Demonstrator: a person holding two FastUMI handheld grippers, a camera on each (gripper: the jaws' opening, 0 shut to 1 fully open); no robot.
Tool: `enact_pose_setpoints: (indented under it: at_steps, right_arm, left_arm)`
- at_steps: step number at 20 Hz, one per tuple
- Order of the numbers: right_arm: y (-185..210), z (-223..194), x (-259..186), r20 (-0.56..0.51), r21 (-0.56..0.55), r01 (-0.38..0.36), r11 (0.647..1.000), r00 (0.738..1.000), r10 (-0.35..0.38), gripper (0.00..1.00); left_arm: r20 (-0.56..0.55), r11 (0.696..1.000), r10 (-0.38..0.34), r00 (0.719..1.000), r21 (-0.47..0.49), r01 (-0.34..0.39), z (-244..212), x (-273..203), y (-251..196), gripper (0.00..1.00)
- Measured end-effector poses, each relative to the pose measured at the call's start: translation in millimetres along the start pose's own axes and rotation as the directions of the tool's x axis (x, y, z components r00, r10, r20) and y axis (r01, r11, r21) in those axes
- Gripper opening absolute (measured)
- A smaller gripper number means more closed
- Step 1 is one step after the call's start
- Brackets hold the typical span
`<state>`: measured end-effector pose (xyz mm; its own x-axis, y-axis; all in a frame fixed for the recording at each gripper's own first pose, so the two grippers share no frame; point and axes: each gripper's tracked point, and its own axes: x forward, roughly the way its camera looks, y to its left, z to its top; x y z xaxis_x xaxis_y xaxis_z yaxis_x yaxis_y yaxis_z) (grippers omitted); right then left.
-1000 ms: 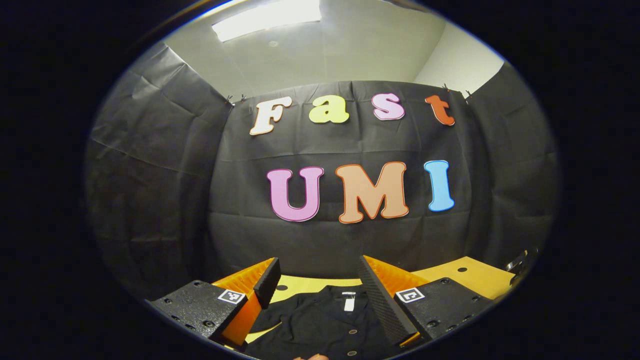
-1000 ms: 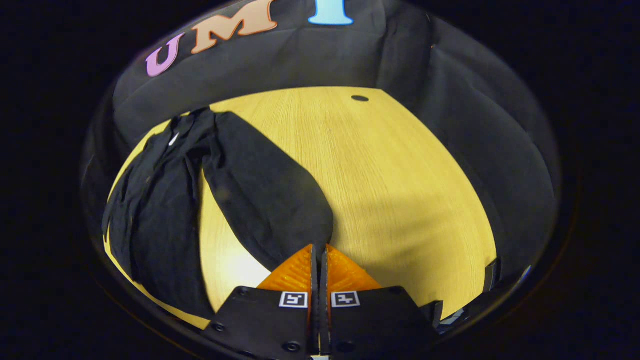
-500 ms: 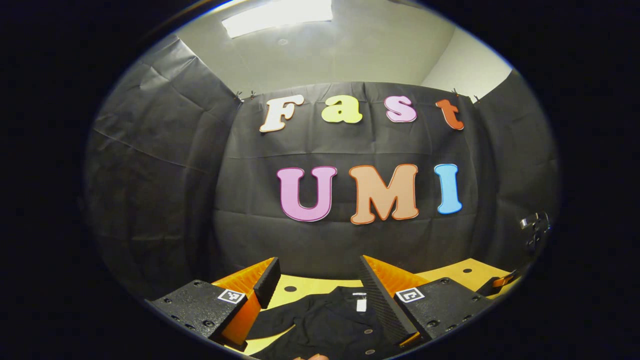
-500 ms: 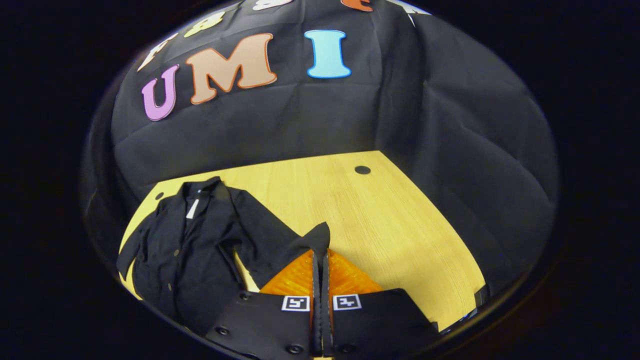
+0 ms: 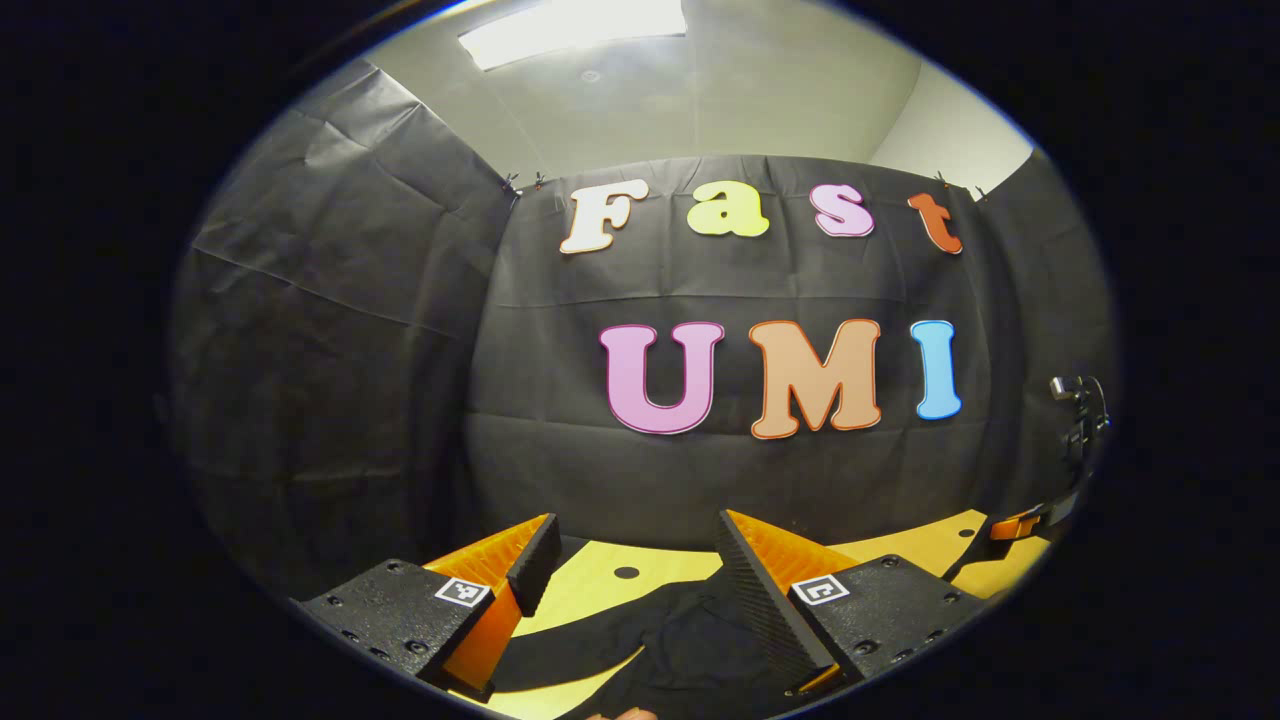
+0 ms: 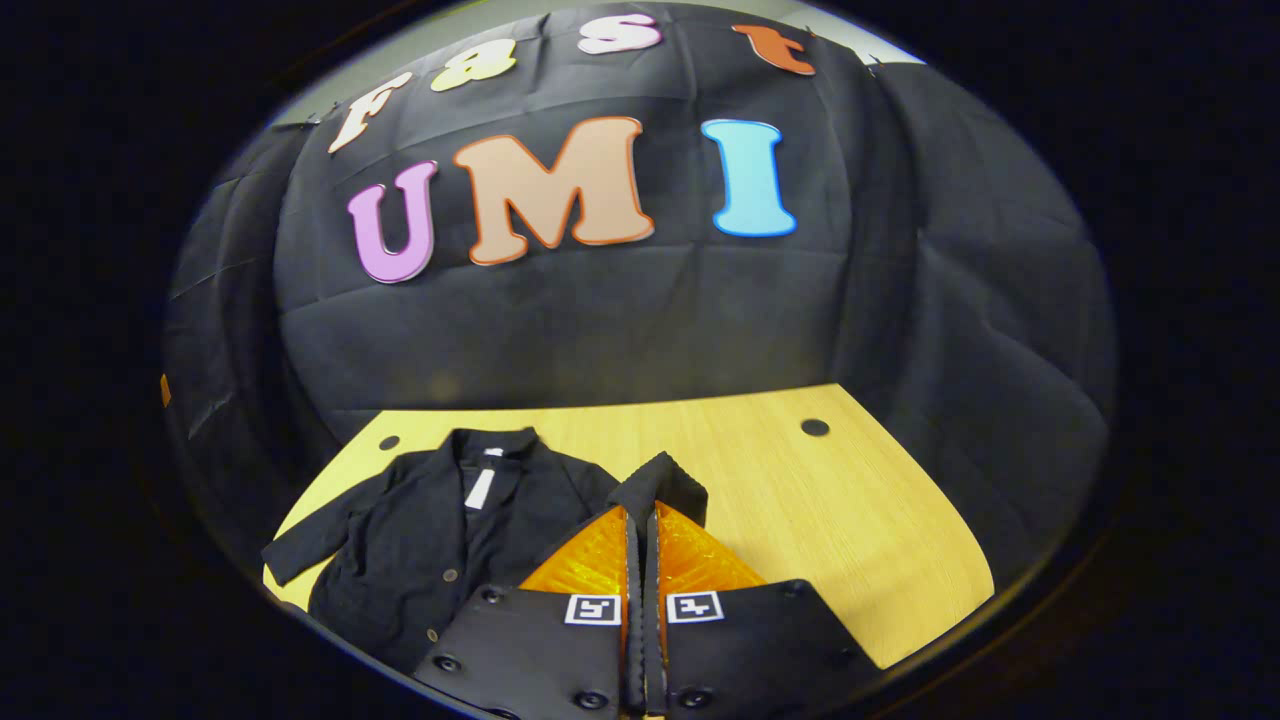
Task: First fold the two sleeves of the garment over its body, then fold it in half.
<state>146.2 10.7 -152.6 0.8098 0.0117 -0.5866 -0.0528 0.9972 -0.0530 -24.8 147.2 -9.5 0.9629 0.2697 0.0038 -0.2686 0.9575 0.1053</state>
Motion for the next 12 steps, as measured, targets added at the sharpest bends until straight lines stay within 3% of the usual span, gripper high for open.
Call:
enact_pose_setpoints:
  at_steps: [12]
  right_arm:
    - [130.1,27.4,21.4,0.024,-0.151,-0.121,0.981,0.992,0.127,0.02]
  left_arm:
    - [-0.039,0.997,0.080,0.996,-0.017,-0.080,-18.9,7.1,79.4,0.94]
